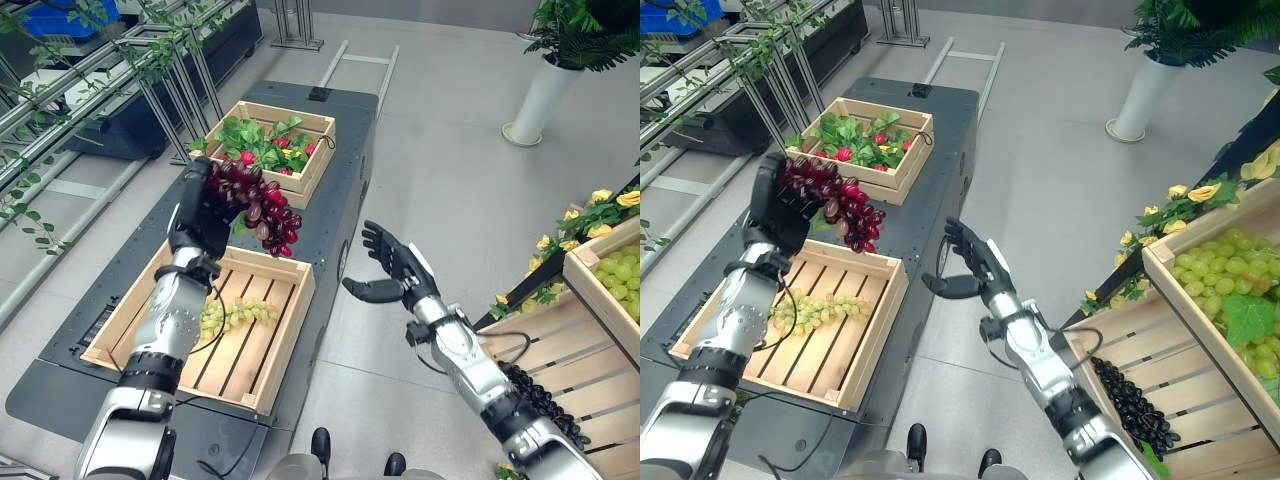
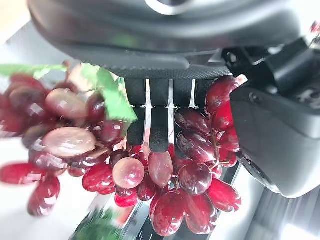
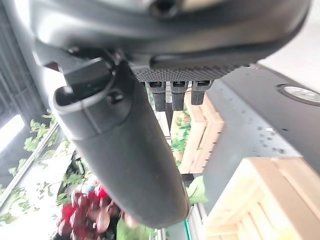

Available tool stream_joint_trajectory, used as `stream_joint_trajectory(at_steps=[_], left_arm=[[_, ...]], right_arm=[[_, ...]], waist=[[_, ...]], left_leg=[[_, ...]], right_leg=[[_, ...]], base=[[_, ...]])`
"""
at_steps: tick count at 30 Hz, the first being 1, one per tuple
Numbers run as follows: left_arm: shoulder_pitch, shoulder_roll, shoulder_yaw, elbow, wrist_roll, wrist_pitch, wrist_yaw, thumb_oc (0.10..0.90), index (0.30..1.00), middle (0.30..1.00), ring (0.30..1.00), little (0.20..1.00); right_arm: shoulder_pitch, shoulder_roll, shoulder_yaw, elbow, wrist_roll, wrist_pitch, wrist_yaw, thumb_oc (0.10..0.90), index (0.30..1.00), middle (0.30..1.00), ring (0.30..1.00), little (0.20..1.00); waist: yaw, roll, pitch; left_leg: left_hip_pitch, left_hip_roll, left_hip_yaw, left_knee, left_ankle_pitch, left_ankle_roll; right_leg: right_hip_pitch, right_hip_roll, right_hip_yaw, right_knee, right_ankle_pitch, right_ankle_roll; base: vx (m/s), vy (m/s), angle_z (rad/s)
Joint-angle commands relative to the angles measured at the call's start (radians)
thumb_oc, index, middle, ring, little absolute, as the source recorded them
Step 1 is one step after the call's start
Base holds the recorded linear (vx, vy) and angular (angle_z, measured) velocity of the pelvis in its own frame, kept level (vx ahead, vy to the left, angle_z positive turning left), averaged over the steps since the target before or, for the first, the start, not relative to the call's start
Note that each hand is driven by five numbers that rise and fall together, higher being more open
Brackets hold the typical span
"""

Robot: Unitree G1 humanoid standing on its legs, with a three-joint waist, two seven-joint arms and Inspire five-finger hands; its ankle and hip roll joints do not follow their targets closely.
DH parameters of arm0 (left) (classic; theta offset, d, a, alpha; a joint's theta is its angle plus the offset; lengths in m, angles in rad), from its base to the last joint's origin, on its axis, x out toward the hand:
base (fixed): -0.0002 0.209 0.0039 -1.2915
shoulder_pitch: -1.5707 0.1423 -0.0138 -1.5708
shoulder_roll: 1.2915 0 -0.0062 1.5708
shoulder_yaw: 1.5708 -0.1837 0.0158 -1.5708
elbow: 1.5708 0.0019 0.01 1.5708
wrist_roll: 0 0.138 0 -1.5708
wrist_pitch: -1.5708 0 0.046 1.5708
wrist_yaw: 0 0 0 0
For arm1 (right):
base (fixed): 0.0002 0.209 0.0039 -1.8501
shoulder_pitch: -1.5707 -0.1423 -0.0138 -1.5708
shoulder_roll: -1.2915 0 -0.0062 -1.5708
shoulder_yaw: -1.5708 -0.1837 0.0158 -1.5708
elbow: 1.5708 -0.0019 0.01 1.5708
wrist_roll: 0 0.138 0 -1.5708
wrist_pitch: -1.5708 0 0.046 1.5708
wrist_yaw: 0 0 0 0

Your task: Pick up the fruits from the basket on one side to the basket on the other side

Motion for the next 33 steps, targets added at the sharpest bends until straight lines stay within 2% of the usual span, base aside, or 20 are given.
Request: stream_joint_trajectory(at_steps=[1,6,15,33], left_arm=[[-0.249,-0.024,-0.028,0.036,-0.034,-0.063,-0.044,0.400,0.300,0.300,0.300,0.300],[-0.319,-0.077,-0.081,0.066,-0.053,-0.045,-0.040,0.400,0.300,0.300,0.300,0.300],[-0.388,-0.157,-0.147,0.064,-0.065,-0.011,-0.028,0.400,0.300,0.300,0.300,0.300],[-0.425,-0.211,-0.201,0.044,-0.115,0.036,-0.044,0.400,0.300,0.300,0.300,0.300]], right_arm=[[-0.115,0.054,0.030,-0.029,0.074,-0.039,-0.032,0.800,0.900,0.900,0.900,0.900],[-0.204,0.084,0.042,0.007,0.117,-0.005,-0.071,0.800,0.900,0.900,0.900,0.900],[-0.304,0.139,0.043,0.061,0.315,0.028,-0.026,0.800,0.900,0.900,0.900,0.900],[-0.401,0.172,0.044,0.137,0.323,0.012,-0.129,0.800,0.900,0.900,0.900,0.900]], waist=[[-0.006,0.038,-0.153],[-0.010,0.036,-0.163],[-0.014,0.032,-0.173],[-0.008,0.024,-0.186]], left_leg=[[0.026,-0.040,-0.058,0.001,-0.130,-0.054],[0.030,-0.040,-0.051,0.001,-0.132,-0.055],[0.034,-0.038,-0.046,0.001,-0.133,-0.057],[0.039,-0.036,-0.040,0.001,-0.135,-0.055]], right_leg=[[-0.019,0.014,0.009,0.007,-0.025,-0.035],[-0.014,0.016,0.013,0.002,-0.023,-0.037],[-0.013,0.018,0.021,0.002,-0.019,-0.037],[-0.010,0.018,0.022,0.002,-0.017,-0.037]], base=[[-0.03,-0.039,-0.01],[-0.01,-0.007,0.00],[0.00,-0.008,-0.04],[0.00,0.000,0.00]])
